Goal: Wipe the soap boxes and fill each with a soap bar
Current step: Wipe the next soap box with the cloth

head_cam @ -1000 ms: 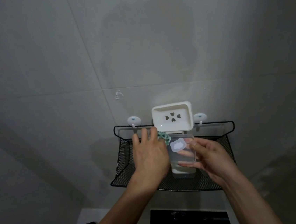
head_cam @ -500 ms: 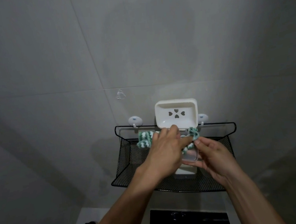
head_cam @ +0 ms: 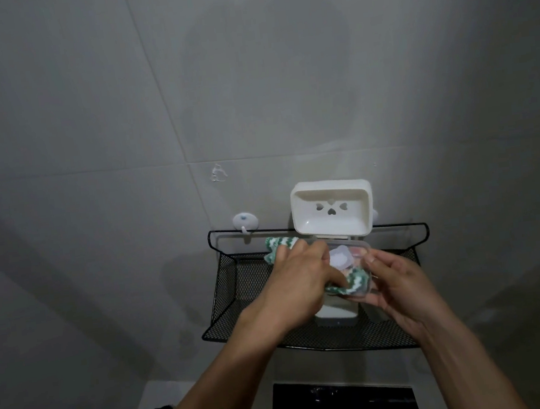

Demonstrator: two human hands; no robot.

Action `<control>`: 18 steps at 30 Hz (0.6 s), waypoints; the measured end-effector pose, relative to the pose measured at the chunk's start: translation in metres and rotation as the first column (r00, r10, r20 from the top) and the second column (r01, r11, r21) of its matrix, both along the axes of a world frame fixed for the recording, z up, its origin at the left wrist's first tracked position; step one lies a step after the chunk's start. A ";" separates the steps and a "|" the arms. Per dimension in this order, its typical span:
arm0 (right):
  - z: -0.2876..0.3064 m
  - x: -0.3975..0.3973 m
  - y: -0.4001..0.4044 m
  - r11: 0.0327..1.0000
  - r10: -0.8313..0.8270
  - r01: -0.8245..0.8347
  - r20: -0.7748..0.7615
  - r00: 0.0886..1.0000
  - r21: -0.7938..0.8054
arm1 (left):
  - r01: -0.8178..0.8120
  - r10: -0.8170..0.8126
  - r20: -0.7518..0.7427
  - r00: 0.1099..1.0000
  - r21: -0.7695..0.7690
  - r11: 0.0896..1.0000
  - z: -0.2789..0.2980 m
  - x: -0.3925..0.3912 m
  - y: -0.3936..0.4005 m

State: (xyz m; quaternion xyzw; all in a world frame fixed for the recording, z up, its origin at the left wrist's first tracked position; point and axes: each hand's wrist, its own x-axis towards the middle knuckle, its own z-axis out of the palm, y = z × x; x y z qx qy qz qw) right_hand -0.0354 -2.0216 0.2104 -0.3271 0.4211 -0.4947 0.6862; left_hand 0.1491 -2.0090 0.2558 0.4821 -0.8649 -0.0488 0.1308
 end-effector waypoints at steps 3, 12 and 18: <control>0.001 -0.005 0.001 1.000 -0.008 0.009 -0.029 1.000 0.027 | -0.047 0.047 0.039 0.998 0.002 0.999 -0.002 0.013 0.001; -0.002 -0.001 0.001 0.989 -0.023 0.034 -0.078 0.997 0.143 | -0.258 0.249 -0.139 0.959 -0.053 0.965 -0.028 0.016 0.005; -0.001 -0.017 0.000 0.987 -0.065 0.076 -0.076 0.995 0.143 | -0.403 0.372 -0.333 0.866 -0.025 0.915 -0.035 0.043 -0.002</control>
